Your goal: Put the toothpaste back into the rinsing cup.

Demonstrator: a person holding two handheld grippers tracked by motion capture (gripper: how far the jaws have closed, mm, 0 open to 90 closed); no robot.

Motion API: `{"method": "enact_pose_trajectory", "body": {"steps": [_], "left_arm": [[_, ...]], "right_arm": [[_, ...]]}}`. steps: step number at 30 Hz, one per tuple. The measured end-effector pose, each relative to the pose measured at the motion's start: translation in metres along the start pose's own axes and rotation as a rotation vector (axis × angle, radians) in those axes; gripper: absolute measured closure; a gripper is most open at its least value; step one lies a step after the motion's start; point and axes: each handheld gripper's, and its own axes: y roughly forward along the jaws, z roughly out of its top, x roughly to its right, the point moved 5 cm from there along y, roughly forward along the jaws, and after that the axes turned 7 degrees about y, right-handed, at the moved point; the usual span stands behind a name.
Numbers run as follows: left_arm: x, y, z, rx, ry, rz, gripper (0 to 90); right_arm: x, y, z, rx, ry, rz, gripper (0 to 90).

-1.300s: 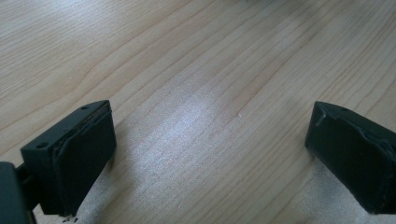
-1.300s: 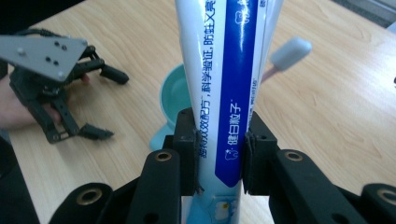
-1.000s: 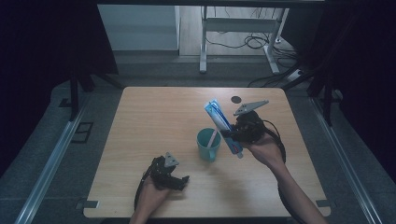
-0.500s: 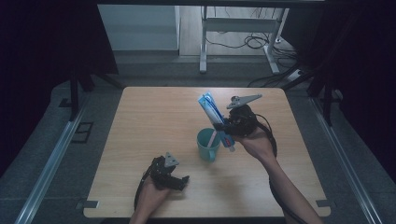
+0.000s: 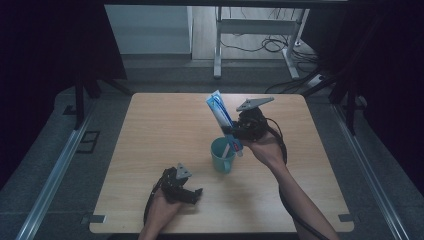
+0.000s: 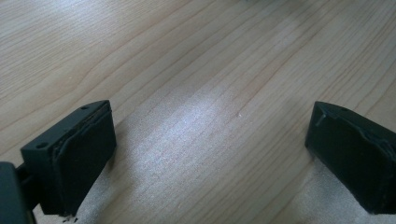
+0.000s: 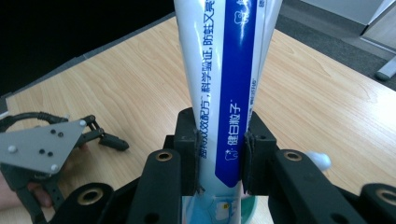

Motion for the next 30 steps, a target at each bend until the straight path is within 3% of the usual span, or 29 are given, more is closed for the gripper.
{"method": "enact_pose_trajectory", "body": {"steps": [15, 30], "left_arm": [[0.000, 0.000, 0.000, 0.001, 0.000, 0.003, 1.8], [0.000, 0.000, 0.000, 0.003, -0.001, 0.004, 1.8]], "right_arm": [[-0.006, 0.021, 0.007, 0.049, -0.001, 0.006, 71.7], [-0.005, 0.038, -0.008, 0.063, 0.000, 0.010, 71.7]]}}
